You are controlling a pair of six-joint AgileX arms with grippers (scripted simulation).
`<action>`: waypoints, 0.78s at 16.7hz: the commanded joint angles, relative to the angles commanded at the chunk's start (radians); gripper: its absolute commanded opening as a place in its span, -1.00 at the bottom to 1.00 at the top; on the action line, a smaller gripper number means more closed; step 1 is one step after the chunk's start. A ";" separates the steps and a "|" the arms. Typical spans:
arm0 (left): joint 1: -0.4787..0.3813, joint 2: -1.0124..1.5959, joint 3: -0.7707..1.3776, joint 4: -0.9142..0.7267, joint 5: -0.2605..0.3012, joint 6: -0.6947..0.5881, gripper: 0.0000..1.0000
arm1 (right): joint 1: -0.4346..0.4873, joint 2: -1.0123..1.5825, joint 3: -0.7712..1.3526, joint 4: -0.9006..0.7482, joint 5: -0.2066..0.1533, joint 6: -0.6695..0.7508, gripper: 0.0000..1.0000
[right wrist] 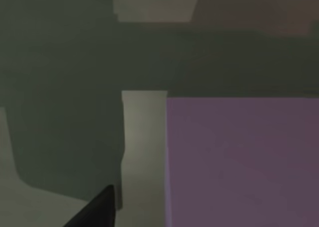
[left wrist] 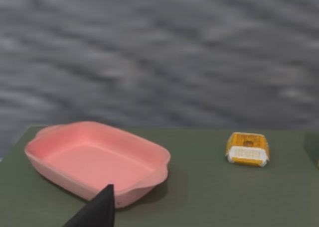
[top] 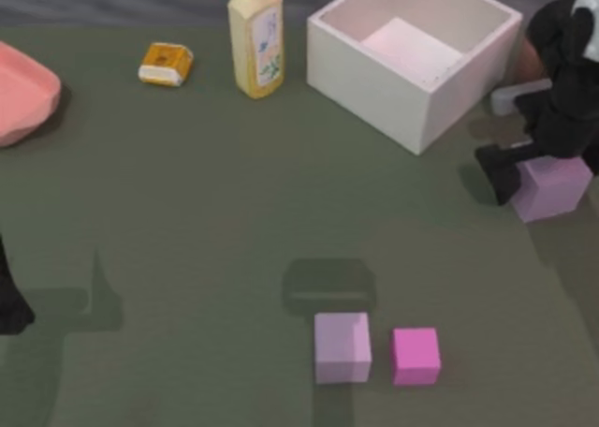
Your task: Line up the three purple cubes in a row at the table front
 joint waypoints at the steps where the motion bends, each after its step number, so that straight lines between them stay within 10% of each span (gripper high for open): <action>1: 0.000 0.000 0.000 0.000 0.000 0.000 1.00 | 0.000 0.000 0.000 0.000 0.000 0.000 1.00; 13: 0.000 0.000 0.000 0.000 0.000 0.000 1.00 | 0.000 0.000 0.000 0.000 0.000 0.000 -0.66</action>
